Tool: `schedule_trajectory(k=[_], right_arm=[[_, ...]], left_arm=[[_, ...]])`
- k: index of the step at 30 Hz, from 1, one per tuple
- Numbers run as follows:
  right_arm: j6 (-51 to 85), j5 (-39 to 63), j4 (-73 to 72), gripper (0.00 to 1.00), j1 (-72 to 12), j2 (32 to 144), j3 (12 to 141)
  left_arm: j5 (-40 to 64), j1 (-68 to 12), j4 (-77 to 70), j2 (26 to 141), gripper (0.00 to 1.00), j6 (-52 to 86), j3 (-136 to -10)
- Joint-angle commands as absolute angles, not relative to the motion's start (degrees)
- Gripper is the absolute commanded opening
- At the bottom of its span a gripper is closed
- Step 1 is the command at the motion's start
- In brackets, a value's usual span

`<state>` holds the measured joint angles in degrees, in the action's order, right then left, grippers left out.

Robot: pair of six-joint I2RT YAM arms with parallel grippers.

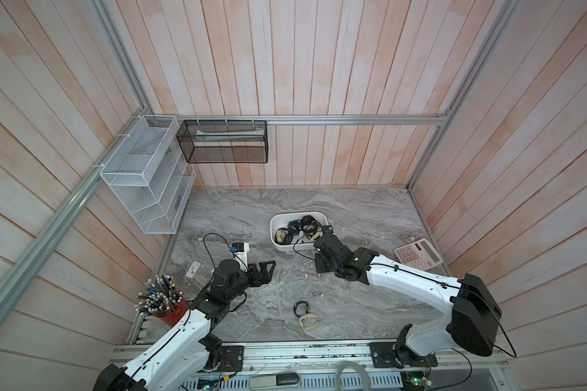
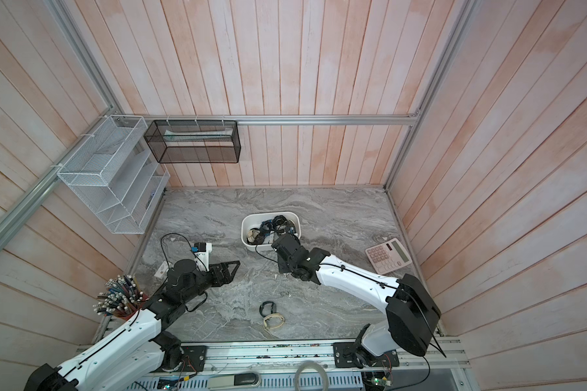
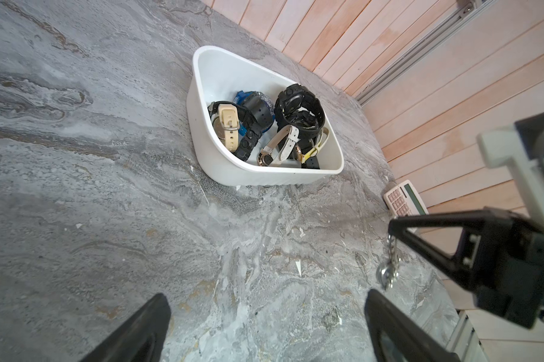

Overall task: Put the watch into the storage box
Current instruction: Pick up the watch at the center of the board, then place the watch in the storage box.

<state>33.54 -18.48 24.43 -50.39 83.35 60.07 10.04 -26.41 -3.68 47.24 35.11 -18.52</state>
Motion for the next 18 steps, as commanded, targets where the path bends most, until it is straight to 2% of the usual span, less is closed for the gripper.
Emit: schedule_trajectory(k=[1,11,18], right_arm=[[25.84,-20.55,18.37,0.0,-47.78,83.88,64.07],[17.15,-16.88,4.69,0.0,-40.49,93.55,70.79],[13.08,-15.13,1.84,0.0,-37.71,100.64,73.78]], left_arm=[[9.56,-26.57,-1.12,45.64,0.97,36.12,-17.42],[14.0,-26.72,1.27,41.79,0.92,40.16,-16.23],[13.42,-30.15,3.12,38.66,0.9,41.98,-14.95]])
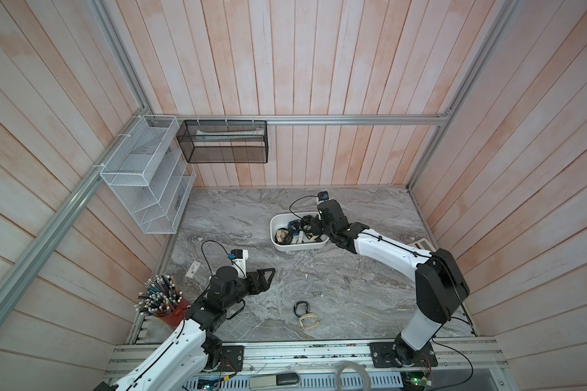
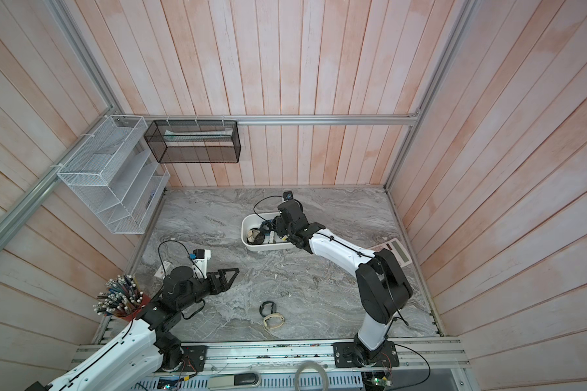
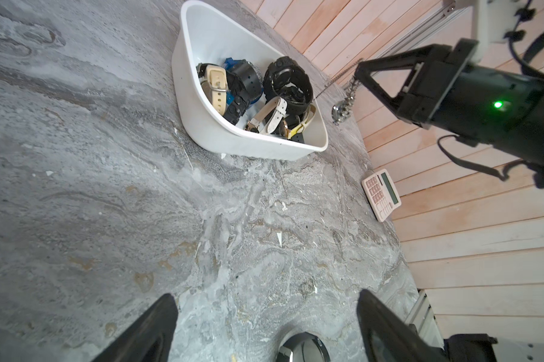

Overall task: Put the watch into the storage box
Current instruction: Place the watch in the storage box.

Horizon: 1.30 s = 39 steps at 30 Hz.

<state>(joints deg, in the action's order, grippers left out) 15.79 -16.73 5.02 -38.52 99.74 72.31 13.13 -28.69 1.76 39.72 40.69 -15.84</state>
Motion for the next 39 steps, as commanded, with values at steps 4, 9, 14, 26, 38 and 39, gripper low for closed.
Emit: schedule_trajectory(k=[4,9,14,26,38,39], right_arm=[[13.83,-12.54,0.82,0.0,-37.0,102.53,73.65],[14.39,-12.04,-0.06,0.0,-36.99,103.25,72.49],[14.63,-9.73,-0.46,0.0,-37.09,104.27,71.4],[15.62,-7.64,0.17,0.13,-37.11,106.77,72.15],[17.39,-10.07,-0.26,0.63,-37.09,92.74,66.01],[17.76,-10.6,-0.82,0.65,-37.08,91.11,64.38]], left_arm=[[11.2,-34.77,2.64,38.72,0.89,43.61,-14.12],[6.84,-40.28,1.6,38.94,0.89,46.82,-12.32],[6.57,-41.89,-0.4,40.46,0.89,47.83,-12.02],[3.23,-47.28,-2.65,44.66,0.87,47.56,-12.54],[-3.53,-54.19,-3.43,51.92,0.77,47.11,-16.01],[-4.1,-54.15,-3.38,52.34,0.76,47.11,-16.29]])
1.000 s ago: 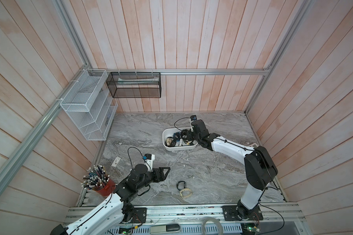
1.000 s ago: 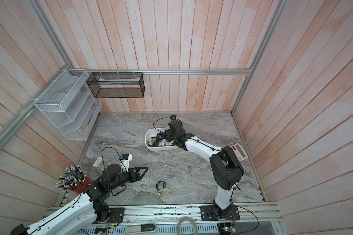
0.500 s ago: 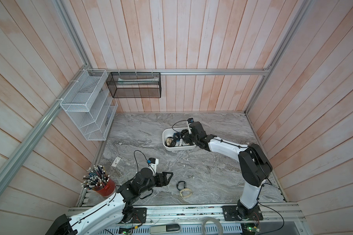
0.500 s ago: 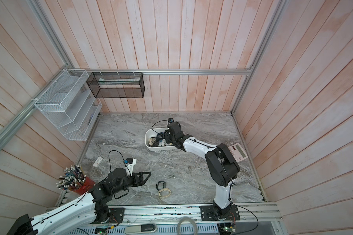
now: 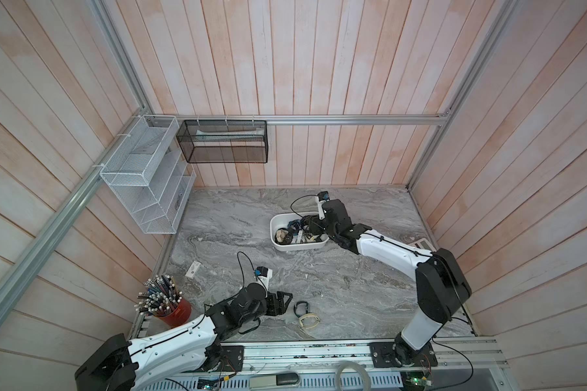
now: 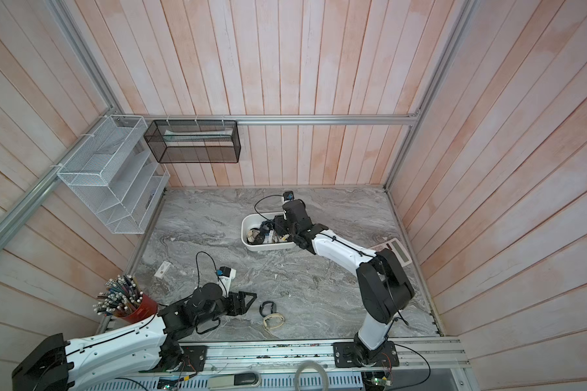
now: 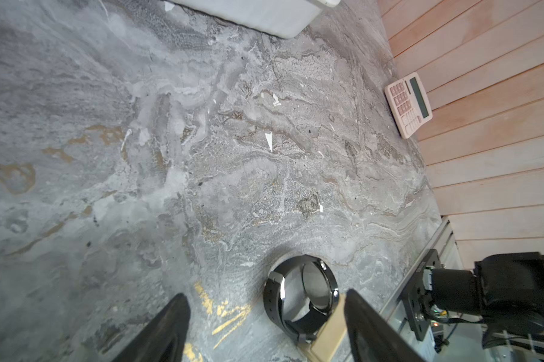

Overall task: Put the watch into the storage box
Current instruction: Place the watch in the storage box, then pick up the watch at the center of the board.

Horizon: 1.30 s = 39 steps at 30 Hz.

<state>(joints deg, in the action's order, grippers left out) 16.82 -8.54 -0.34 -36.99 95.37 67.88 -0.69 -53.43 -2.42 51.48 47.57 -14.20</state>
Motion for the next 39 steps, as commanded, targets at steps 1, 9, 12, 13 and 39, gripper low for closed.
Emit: schedule_trajectory(k=[1,9,12,13,39], right_arm=[[18.06,-11.44,-1.62,0.67,-37.07,89.26,62.59],[20.67,-12.7,-7.67,0.74,-37.02,73.48,45.44],[22.22,-13.08,-7.04,0.74,-37.08,70.15,41.67],[22.6,-13.44,-6.36,0.74,-37.0,69.57,41.12],[23.03,-15.34,-5.8,0.74,-37.01,69.43,40.32]], left_arm=[[-4.43,-56.14,-3.21,53.05,0.74,47.18,-16.59],[-8.74,-61.41,-2.02,60.7,0.59,47.2,-20.59],[-8.63,-62.48,-3.13,64.03,0.56,47.36,-21.59],[-8.4,-62.64,-3.41,65.28,0.55,47.48,-21.99],[-8.34,-65.13,2.48,76.68,0.29,47.07,-27.09]])
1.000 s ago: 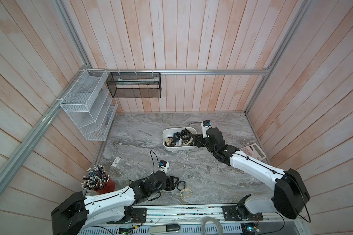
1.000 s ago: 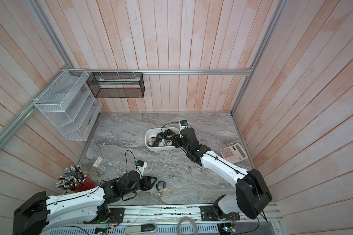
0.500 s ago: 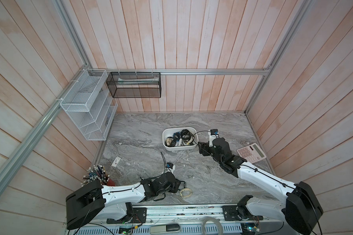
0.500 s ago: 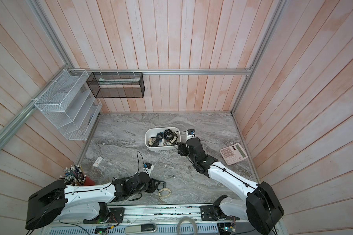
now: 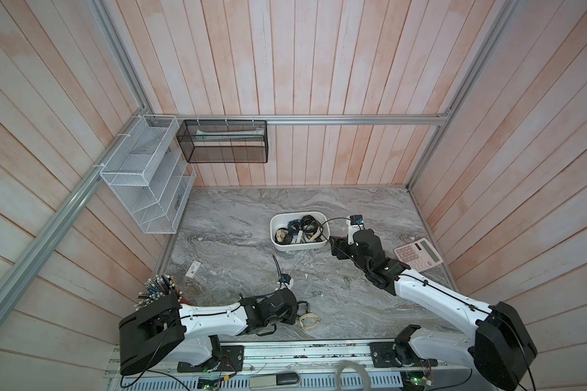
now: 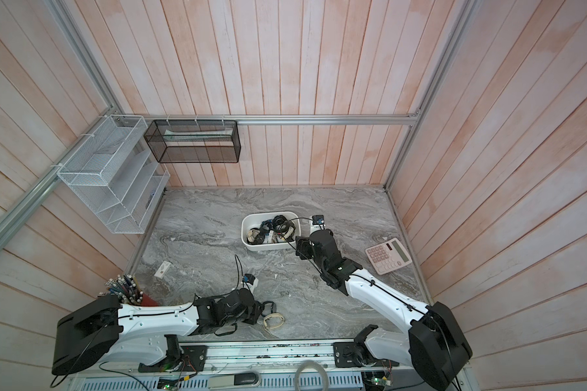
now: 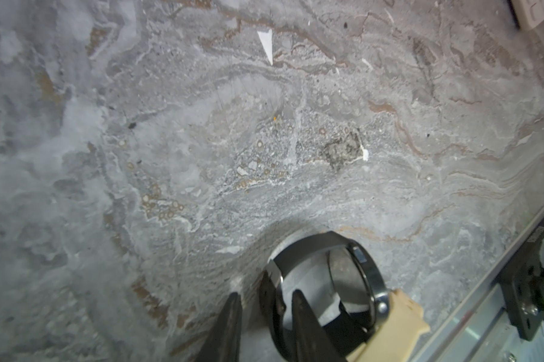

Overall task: Put the watch into the storage box
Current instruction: Pick up the watch at the center of the board.

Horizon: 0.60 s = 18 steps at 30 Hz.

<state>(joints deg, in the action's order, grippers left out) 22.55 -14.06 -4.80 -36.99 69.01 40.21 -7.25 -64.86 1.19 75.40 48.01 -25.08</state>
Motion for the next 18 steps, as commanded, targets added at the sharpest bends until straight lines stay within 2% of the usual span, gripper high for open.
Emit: schedule_trajectory(k=[1,6,9,11,18], right_arm=[[23.07,-15.3,-5.88,0.74,-36.98,69.52,40.34],[22.89,-15.45,-5.38,0.74,-36.97,69.44,40.43],[23.0,-15.85,-5.12,0.74,-36.94,69.23,40.34],[23.07,-15.8,-5.12,0.74,-37.0,69.0,40.24],[22.97,-15.8,-5.15,0.74,-36.93,69.0,40.19]], left_arm=[[-8.51,-65.13,2.92,77.34,0.28,46.94,-27.68],[-8.31,-65.13,3.33,80.77,0.17,46.68,-29.91],[-9.5,-65.13,5.41,83.02,0.05,47.16,-32.08],[-10.12,-65.13,6.75,84.2,0.0,47.53,-33.92],[-10.64,-63.22,6.53,84.35,0.0,48.26,-36.44]])
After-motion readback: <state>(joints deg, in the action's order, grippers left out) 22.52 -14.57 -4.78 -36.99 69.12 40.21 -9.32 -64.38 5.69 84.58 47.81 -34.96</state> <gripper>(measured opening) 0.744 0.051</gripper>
